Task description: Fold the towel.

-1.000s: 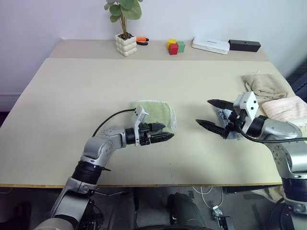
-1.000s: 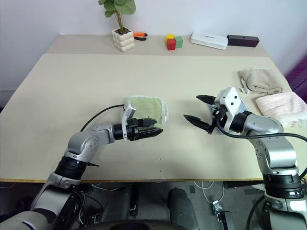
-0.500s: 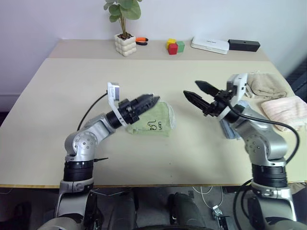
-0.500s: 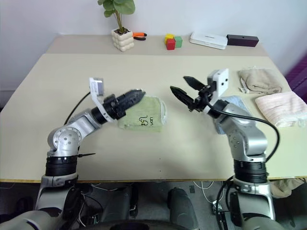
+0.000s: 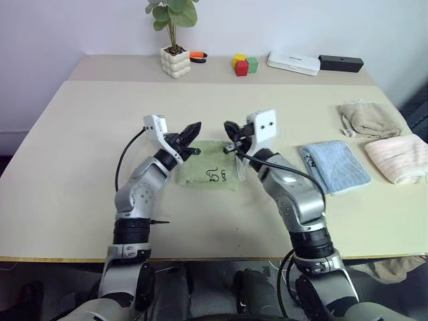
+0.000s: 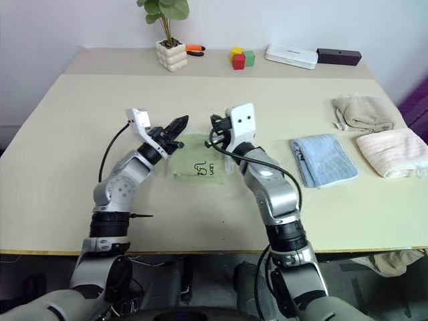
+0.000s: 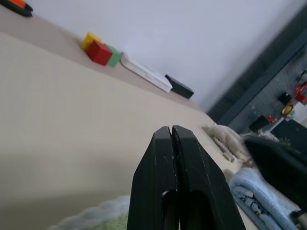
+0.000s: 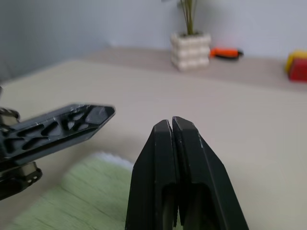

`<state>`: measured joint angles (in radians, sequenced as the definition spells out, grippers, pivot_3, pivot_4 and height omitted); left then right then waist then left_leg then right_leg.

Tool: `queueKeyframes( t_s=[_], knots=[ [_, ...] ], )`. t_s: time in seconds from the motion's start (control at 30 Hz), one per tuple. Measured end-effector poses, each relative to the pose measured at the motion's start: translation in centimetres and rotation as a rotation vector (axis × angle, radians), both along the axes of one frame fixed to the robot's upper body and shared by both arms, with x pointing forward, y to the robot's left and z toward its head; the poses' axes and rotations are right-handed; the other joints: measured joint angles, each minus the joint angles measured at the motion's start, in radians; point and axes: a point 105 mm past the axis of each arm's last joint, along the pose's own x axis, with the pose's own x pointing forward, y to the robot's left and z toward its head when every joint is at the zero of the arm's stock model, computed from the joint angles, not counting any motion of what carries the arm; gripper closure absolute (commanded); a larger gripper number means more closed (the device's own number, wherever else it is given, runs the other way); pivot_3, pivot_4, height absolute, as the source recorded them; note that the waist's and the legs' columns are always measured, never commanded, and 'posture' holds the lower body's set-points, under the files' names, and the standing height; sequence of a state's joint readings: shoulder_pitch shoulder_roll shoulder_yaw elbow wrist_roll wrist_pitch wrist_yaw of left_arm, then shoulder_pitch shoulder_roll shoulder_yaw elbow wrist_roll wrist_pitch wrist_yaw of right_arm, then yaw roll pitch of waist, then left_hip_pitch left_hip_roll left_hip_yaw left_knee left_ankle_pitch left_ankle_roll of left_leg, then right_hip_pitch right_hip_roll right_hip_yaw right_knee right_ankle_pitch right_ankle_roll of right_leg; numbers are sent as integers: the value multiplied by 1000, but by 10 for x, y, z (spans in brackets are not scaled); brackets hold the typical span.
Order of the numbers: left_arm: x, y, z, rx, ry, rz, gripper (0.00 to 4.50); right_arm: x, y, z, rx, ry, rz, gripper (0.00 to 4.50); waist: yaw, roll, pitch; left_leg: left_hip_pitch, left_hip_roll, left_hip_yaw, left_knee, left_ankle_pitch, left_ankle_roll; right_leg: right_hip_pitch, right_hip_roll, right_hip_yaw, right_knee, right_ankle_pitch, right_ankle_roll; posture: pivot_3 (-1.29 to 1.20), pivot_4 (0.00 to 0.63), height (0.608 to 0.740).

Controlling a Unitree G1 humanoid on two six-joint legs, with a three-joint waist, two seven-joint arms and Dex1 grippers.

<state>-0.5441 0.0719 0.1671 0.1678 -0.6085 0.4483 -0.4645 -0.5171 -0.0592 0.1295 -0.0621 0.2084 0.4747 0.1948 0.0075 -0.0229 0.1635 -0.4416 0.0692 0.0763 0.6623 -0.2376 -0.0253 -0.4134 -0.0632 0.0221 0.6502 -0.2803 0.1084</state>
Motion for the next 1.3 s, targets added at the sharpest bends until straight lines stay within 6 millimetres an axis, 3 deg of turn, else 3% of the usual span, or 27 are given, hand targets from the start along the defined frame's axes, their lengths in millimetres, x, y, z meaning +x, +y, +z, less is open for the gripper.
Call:
queueKeyframes(
  t_s=[0.13, 0.33, 0.83, 0.87, 0.93, 1.13, 1.17, 1.3],
  knots=[
    [3, -4, -13, 50, 44, 14, 4500, 4, 11, -22, -31, 72, -26, 4465, -4, 0, 0, 0, 0, 0, 0, 0, 0, -1, 0, 0, 0, 0, 0, 0, 150, 735],
    [2, 2, -40, 114, 120, 41, 4500, 3, 4, -64, -88, 182, -87, 4465, -4, 0, 0, 0, 0, 0, 0, 0, 0, 0, 0, 0, 0, 0, 0, 0, 150, 735],
    [2, 20, -50, 176, 142, 91, 4500, 0, -14, -70, -101, 151, -137, 4465, 2, 0, -1, 0, 0, 0, 0, 0, 0, 1, 0, -1, 0, 0, 0, 0, 150, 735],
    [3, 21, -50, 181, 145, 102, 3928, 0, -15, -69, -100, 150, -140, 4241, 2, 0, -1, 0, 0, 0, 0, 0, 0, 1, 0, 0, 0, 0, 0, 0, 150, 735],
    [3, 23, -50, 188, 147, 108, 3208, 2, -19, -68, -78, 153, -144, 3700, 2, 0, -1, 0, 0, 0, 0, 0, 0, 1, 0, 0, 0, 0, 0, 0, 150, 735],
    [3, 38, -40, 189, 111, 115, 104, 11, -58, -58, -69, 130, -244, 664, -1, 0, 0, 0, 0, 0, -1, 0, 0, 0, 0, 0, 0, 0, 0, 0, 150, 735],
    [2, 41, -38, 184, 106, 114, 0, 12, -63, -54, -65, 120, -257, 65, -3, 0, 0, 0, 0, 0, -1, 0, 0, 0, 0, 0, 0, 0, 0, 0, 150, 735],
    [0, 53, -25, 157, 93, 91, 0, 14, -72, -26, -34, 53, -235, 22, -14, 1, 0, 0, 0, 0, -2, 0, 0, -1, 0, -1, 0, 0, 0, 0, 150, 735]
  ],
)
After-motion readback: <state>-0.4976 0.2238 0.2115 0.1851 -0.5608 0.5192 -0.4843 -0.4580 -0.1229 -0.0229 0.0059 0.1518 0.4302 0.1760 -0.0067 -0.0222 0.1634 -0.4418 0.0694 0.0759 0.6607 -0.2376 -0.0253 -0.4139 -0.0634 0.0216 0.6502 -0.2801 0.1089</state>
